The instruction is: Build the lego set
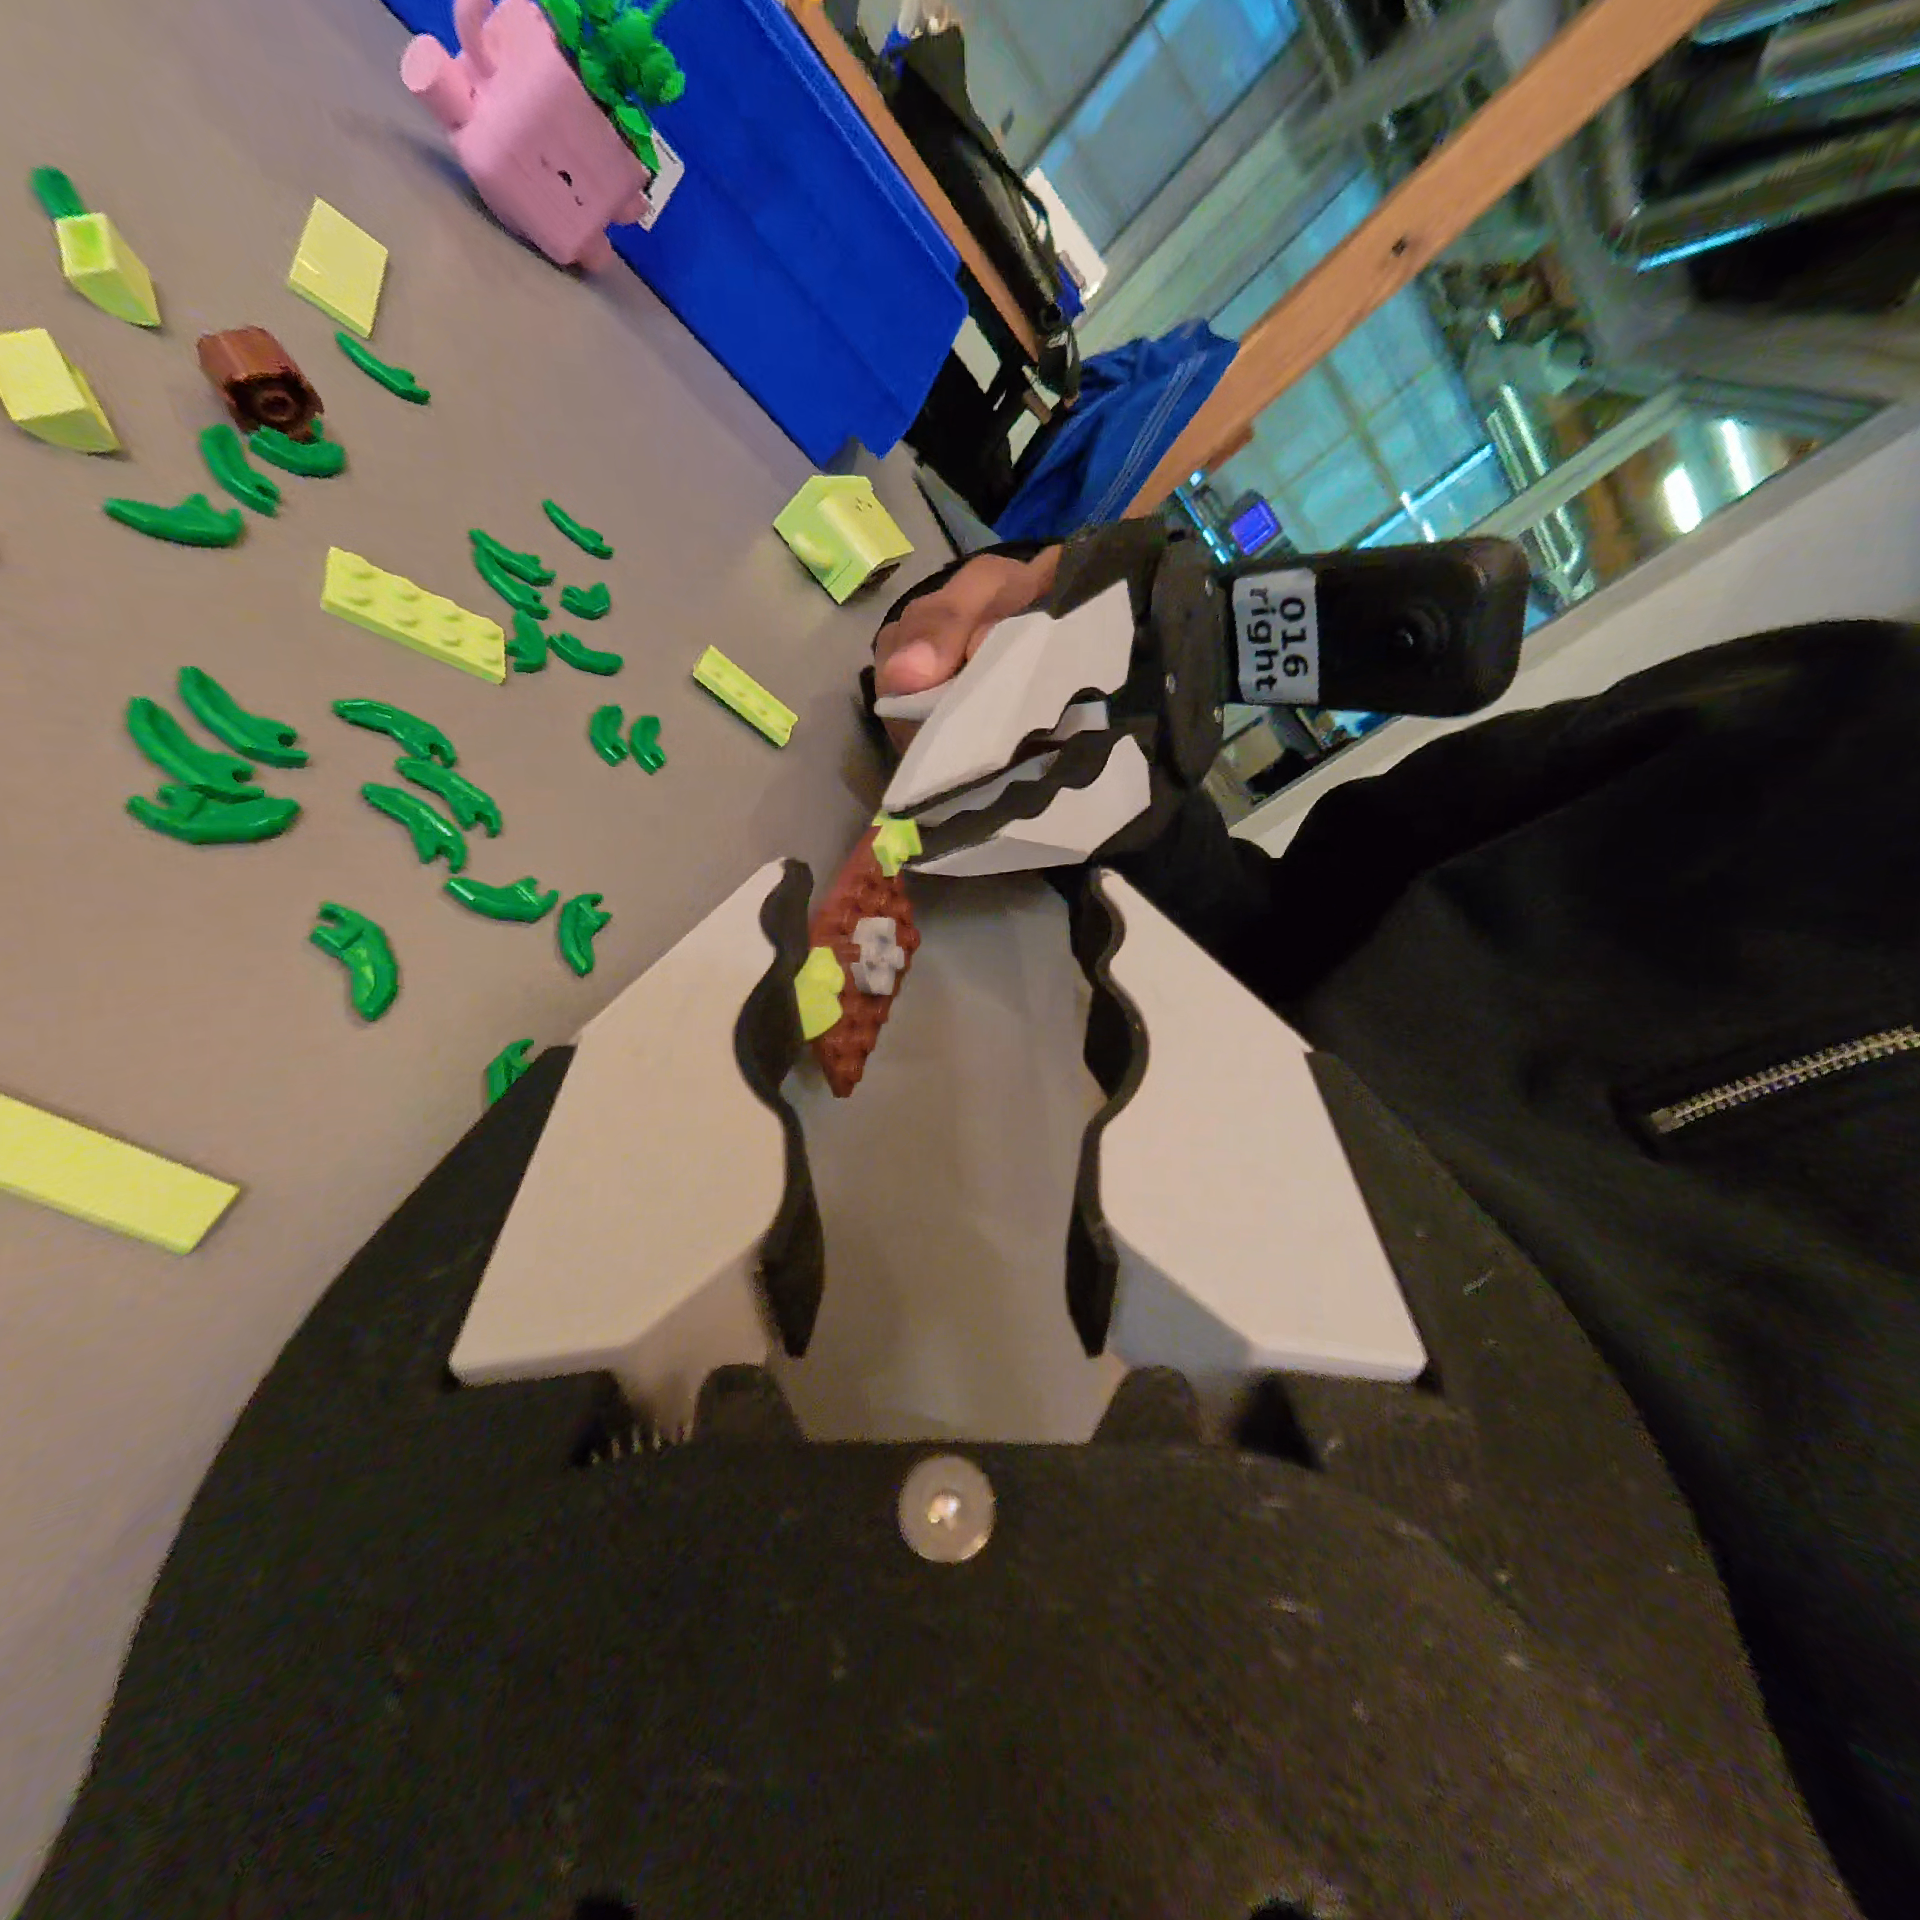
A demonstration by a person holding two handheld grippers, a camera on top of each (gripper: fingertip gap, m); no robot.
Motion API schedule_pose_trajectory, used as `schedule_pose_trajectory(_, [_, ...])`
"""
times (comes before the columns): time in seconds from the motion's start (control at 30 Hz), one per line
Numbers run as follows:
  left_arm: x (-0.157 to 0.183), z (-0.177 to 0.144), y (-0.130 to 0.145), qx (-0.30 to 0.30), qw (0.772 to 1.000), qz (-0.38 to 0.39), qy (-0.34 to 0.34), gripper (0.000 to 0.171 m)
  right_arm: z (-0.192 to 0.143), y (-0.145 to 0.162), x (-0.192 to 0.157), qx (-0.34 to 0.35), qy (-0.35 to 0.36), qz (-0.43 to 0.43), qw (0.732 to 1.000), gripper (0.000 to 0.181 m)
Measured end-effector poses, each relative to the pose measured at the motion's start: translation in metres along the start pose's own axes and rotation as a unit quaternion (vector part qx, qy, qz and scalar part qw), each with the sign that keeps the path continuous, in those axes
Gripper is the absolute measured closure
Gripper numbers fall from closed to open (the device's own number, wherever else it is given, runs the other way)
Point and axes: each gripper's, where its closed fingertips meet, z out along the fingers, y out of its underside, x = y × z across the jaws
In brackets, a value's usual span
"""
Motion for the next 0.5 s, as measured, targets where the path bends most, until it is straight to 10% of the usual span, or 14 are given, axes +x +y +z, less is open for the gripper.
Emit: schedule_pose_trajectory(0.5, [0.008, -0.001, -0.003, 0.012, 1.0, 0.02, 0.018, 0.166, -0.006, -0.022, 0.017, 0.078, 0.04, 0.041, 0.995, 0.153])
